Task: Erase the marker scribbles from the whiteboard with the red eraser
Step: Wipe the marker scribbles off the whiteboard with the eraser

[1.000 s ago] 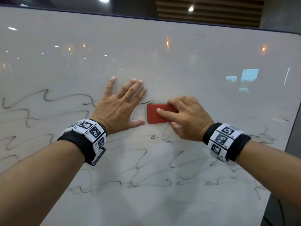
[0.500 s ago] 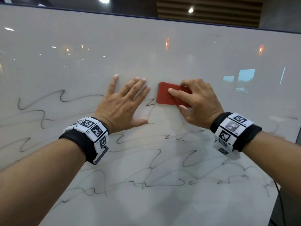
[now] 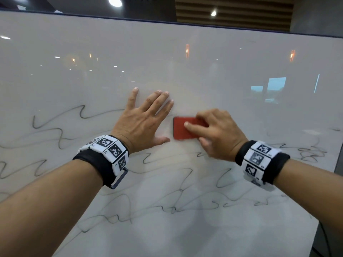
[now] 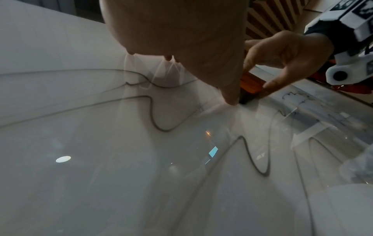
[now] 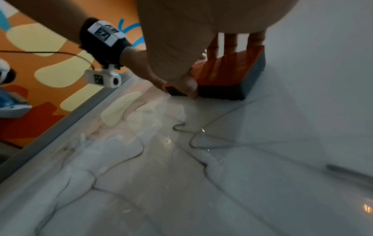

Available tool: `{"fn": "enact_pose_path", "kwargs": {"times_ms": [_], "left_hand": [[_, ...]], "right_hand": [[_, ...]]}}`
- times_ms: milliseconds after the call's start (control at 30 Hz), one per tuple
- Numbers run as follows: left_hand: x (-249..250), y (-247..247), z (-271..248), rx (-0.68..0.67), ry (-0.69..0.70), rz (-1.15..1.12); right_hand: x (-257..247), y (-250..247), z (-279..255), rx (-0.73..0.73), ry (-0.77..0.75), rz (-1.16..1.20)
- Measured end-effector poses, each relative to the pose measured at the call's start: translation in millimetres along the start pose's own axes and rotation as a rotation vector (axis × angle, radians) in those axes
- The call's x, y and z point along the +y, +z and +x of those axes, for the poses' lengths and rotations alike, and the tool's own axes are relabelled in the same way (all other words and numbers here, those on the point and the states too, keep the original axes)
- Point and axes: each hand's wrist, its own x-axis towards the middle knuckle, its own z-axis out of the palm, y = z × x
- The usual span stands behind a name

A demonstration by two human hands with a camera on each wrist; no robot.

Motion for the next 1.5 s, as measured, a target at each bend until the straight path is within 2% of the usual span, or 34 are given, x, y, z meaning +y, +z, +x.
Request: {"fn": "enact_pose_path", "kwargs": {"times_ms": [100, 267, 400, 467, 567, 667, 833, 867, 1000, 1067, 1133, 1200, 1267, 1333, 1400, 1500], "left_hand": [[-2, 1, -2, -0.002, -0.003, 0.008], [-3, 0, -6, -0.021, -0.051, 0.003], [-6, -1, -9, -0.024, -0.058, 0.017], [-6, -1, -11, -0.031, -0.070, 0.020], [-6, -4, -15, -0.056, -0.089, 0.019], [-10, -3, -19, -0.063, -0.099, 0.018], [-19, -8, -27, -0.090, -0.101, 0.019], [-20, -9, -29, -0.090, -0.102, 0.017], [-27, -8, -36, -0.086, -0.104, 0.017], [-31, -7, -39, -0.082, -0.090, 0.016], [-35, -6, -41, -0.078, -0.080, 0.021], [-39, -6, -43, -0.082, -0.069, 0.024], [-42, -6, -44, -0.079, -0.060, 0.024], [-43, -5, -45, -0.072, -0.055, 0.014], [-45, -4, -45, -0.064, -0.053, 0.007], [-48, -4, -47, -0.066, -0.048, 0.007]], "right_hand": [[1, -4, 3, -0.073, -0.087, -0.004], [12, -8, 30, 0.055, 0.097, 0.007], [-12, 10, 11, -0.002, -0.062, 0.068], [-7, 8, 13, -0.027, -0.121, 0.071], [8, 4, 28, 0.025, -0.075, 0.030], [2, 15, 24, 0.090, -0.019, 0.064], [0, 10, 25, 0.005, -0.179, 0.075], [5, 7, 32, 0.018, -0.164, 0.061], [6, 6, 46, 0.116, 0.051, 0.081], [-14, 17, 32, 0.088, -0.040, 0.136], [-30, 24, 17, -0.031, -0.245, 0.134], [-25, 18, 24, -0.106, -0.319, 0.107], [-12, 10, 45, -0.040, -0.209, 0.080], [-4, 3, 62, 0.067, -0.002, 0.080], [-11, 7, 61, 0.110, 0.056, 0.079], [-37, 23, 39, 0.006, -0.177, 0.097]]}}
